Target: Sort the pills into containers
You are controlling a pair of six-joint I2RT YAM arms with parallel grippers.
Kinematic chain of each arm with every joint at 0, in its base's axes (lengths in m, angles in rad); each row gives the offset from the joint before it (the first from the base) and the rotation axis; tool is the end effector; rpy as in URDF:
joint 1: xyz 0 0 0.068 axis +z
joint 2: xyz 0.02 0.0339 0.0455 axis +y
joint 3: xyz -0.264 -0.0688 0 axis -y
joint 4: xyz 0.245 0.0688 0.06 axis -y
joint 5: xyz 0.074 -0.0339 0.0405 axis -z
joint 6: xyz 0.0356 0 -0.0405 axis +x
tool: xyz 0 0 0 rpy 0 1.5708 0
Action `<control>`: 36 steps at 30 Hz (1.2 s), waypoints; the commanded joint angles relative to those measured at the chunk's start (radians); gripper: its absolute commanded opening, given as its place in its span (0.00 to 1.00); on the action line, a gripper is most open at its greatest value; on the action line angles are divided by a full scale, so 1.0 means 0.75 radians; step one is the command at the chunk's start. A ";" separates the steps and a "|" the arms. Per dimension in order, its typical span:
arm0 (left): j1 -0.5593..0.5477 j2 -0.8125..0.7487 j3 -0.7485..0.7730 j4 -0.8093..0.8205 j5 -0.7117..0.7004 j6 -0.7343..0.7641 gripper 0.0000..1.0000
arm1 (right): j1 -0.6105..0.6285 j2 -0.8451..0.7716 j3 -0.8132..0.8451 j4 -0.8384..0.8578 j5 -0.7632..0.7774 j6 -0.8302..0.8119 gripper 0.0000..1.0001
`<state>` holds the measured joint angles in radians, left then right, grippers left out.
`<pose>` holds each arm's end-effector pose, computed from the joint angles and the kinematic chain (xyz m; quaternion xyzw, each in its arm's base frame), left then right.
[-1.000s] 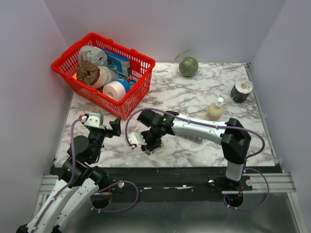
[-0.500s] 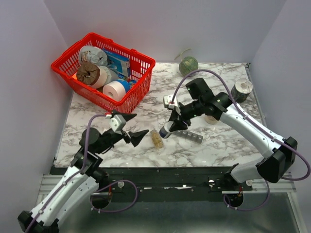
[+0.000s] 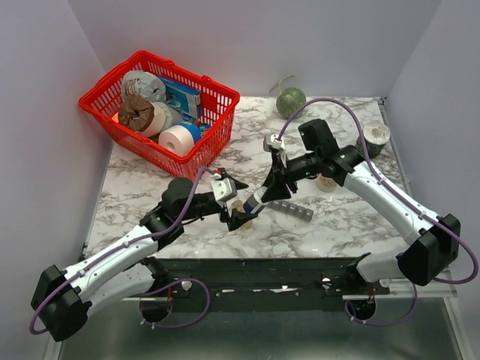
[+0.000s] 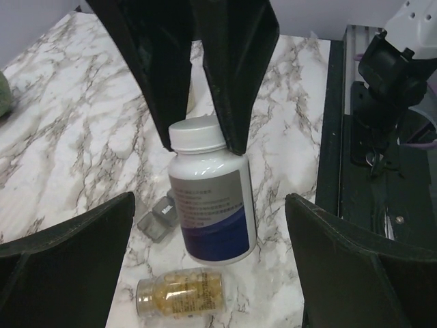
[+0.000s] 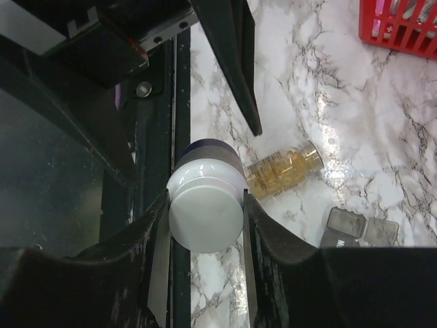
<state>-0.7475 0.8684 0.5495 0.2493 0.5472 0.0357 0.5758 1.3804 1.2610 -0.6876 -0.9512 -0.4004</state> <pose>0.1378 -0.1530 0.2879 0.4391 0.5804 -0.4140 0.5467 0.2240 0.1800 0.3347 -0.5376 0.6486 0.4523 0.2928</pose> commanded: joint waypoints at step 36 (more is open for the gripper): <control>-0.089 0.202 0.268 -0.568 0.306 0.286 0.00 | 0.218 -0.094 0.047 -0.164 0.129 -0.788 0.51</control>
<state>-0.8059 1.0386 0.7624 -0.1608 0.7193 0.2184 0.7326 1.2995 1.2713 -0.8700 -0.8917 -1.0210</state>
